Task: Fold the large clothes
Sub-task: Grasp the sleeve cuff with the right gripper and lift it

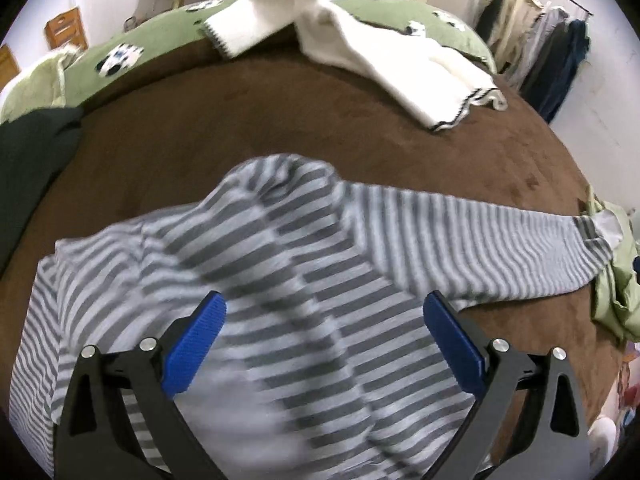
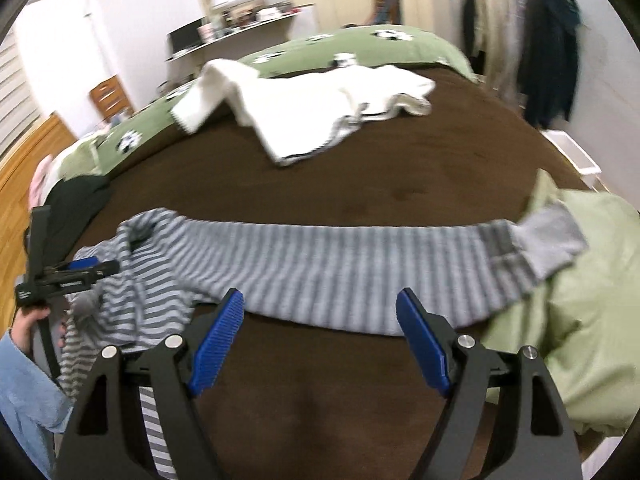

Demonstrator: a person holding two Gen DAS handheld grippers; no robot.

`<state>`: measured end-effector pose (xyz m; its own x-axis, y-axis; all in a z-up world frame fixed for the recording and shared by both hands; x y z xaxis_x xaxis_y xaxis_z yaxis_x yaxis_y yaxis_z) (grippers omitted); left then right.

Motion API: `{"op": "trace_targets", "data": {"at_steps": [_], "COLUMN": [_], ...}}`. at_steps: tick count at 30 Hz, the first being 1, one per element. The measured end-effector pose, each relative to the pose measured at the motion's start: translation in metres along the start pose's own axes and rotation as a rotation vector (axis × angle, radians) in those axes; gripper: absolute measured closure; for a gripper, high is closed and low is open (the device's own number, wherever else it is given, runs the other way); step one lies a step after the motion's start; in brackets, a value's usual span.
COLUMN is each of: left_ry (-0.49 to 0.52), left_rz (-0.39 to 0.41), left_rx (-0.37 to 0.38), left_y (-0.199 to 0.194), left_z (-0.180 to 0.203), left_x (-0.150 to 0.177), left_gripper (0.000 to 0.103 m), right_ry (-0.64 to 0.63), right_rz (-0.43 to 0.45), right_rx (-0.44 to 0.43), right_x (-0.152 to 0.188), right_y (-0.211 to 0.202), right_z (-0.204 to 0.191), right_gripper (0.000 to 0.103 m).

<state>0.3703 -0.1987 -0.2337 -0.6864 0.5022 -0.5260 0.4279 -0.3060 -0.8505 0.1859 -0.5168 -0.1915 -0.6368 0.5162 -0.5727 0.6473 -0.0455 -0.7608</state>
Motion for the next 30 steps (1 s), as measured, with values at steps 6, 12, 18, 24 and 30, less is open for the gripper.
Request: {"op": "trace_targets", "data": {"at_steps": [6, 12, 18, 24, 30], "left_ry": [0.002, 0.050, 0.062, 0.092, 0.101], "left_rz": [0.047, 0.031, -0.001, -0.027, -0.069], "left_rx": [-0.003, 0.056, 0.101, 0.098, 0.077], "left_y": [-0.013, 0.012, 0.052, 0.076, 0.094], "left_z": [0.011, 0.039, 0.075, 0.096, 0.095], "left_x": [-0.010, -0.019, -0.023, -0.020, -0.009], "left_gripper": [0.006, 0.006, 0.006, 0.006, 0.006], "right_ry": [0.053, 0.076, 0.099, 0.194, 0.259], "right_rz": [0.028, 0.065, 0.071, 0.096, 0.126], "right_rx": [0.032, 0.047, 0.084, 0.101, 0.147], "right_x": [-0.010, -0.018, -0.018, -0.021, -0.034], "right_y": [-0.008, -0.011, -0.007, -0.001, 0.018], "right_z": [0.043, 0.065, 0.097, 0.142, 0.173], "right_gripper": [0.025, 0.025, 0.025, 0.025, 0.025]}}
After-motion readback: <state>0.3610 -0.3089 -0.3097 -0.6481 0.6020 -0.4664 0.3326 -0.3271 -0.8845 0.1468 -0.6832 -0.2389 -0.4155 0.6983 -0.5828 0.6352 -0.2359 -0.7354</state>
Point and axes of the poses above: each gripper's, at about its wrist camera, not at the fingertips, and y roughly the way its jaws point, z to its right, x to its underside, the point moved 5 cm from there along y, roughly the way its jaws point, and after that the axes turned 12 degrees about y, right-handed, at the moved point
